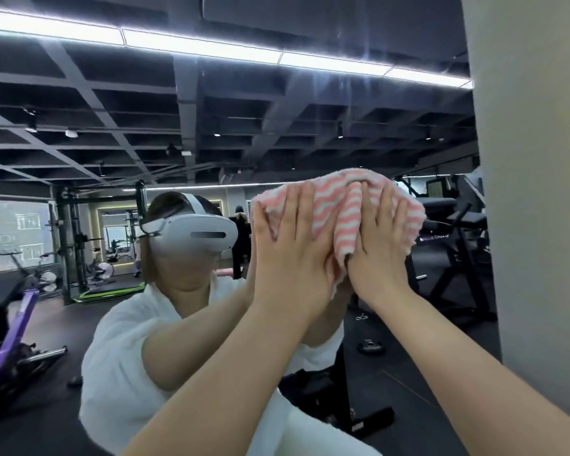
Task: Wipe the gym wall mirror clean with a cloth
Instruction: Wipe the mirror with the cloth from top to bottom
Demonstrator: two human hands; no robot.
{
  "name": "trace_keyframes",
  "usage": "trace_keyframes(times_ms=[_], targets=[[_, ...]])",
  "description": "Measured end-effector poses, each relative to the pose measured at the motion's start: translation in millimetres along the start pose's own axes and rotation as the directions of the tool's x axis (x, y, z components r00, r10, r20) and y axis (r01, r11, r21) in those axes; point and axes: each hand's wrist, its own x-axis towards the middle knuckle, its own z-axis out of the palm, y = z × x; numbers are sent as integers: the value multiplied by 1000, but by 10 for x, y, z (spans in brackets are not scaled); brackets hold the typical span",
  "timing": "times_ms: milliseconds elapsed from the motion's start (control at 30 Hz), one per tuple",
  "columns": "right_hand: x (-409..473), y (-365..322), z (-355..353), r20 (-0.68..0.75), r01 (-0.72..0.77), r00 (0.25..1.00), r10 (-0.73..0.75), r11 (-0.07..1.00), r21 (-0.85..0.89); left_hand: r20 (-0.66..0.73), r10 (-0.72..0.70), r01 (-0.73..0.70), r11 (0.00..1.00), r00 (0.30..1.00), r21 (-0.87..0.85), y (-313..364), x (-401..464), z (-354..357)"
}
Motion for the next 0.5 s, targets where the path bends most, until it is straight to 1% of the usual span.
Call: trace_keyframes(times_ms=[67,133,200,300,400,467,500], targets=[[49,-37,-4,2,16,1000,-16,1000,-26,-4,5,-5,1000,1000,7,-17,-7,22],[100,-73,5,3,67,998,-67,995,-70,-5,8,-8,1000,1000,15,-49,-18,30],[122,-138,14,2,142,990,-143,983,-114,0,-16,16,1000,1000,11,-90,-60,-18],[77,-250,63,1,263,964,-265,956,-128,27,-57,56,998,998,32,-197,-213,-136],[-122,-404,211,10,435,899,-437,893,-115,25,-137,135,989,990,51,-335,-532,-282],[-372,-506,391,-42,554,831,-555,832,-37,39,-245,241,966,969,89,-389,-869,-384],[-517,-555,500,-80,614,787,-612,789,5,58,-322,315,943,945,102,-380,-1056,-441]])
